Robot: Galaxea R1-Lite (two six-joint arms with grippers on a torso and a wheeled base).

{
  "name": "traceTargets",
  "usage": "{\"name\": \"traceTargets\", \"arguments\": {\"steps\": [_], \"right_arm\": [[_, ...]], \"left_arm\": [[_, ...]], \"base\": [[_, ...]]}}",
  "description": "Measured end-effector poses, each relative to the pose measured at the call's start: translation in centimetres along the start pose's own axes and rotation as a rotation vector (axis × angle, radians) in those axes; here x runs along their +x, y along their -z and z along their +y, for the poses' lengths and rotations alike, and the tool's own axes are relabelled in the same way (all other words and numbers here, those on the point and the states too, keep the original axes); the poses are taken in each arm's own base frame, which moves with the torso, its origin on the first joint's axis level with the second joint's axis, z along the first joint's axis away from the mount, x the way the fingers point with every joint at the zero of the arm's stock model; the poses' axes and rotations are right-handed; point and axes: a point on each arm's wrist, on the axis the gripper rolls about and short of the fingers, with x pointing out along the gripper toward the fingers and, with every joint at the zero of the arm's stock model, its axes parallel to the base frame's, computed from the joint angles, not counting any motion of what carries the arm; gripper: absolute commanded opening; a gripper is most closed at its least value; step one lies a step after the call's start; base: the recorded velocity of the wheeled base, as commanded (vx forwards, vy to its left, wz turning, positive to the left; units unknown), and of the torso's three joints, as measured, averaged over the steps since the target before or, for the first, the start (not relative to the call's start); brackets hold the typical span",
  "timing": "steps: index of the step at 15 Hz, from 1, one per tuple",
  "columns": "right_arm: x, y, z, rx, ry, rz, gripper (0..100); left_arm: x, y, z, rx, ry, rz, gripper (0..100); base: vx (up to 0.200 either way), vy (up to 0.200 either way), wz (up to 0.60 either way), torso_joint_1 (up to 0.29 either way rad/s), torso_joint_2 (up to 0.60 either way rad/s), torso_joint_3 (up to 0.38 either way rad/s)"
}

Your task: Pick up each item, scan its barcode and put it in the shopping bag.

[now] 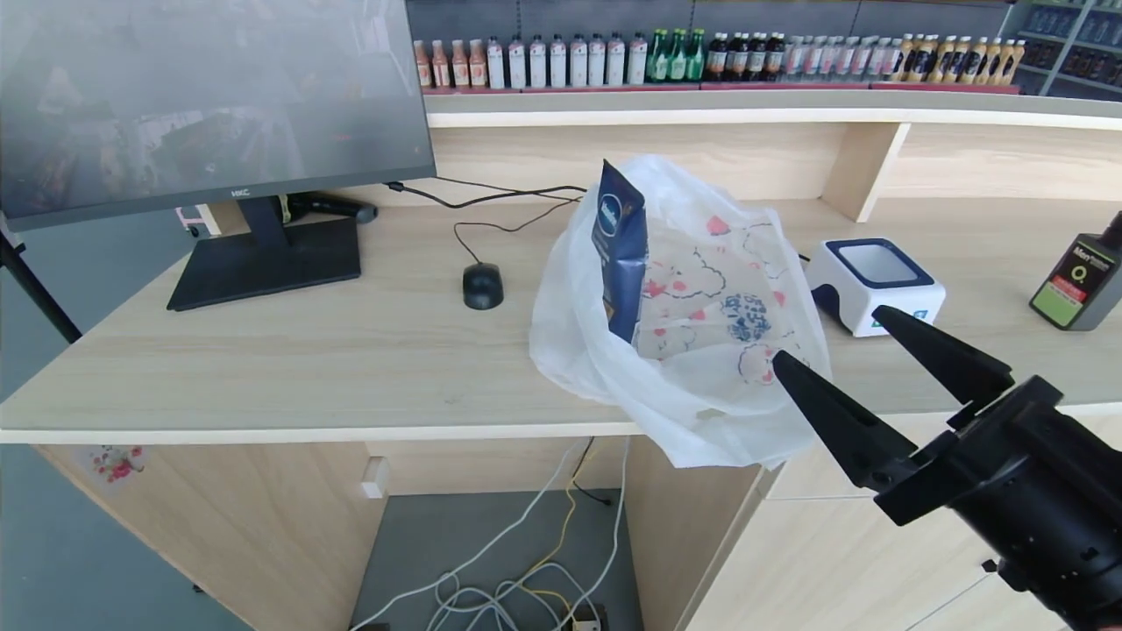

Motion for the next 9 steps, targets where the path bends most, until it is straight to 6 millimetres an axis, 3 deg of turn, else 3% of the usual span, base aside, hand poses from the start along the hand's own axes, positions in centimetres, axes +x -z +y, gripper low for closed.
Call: {"name": "traceTargets", "arguments": {"steps": [7,9], "right_arm": [[0.31,0.37,0.05,0.036,0.001,0.014,100],[0.72,0.3,0.13,0.027,0.009,0.007,100]], "left_arm": [[0.0,0.0,0.0,-0.001,0.0,0.0,100],[0.0,0.0,0.0,-0.001,0.0,0.0,100]], "base": [[0.0,0.0,0.0,0.0,0.0,0.0],[0.0,-0.2,0.0,0.002,0.0,-0.005]]}}
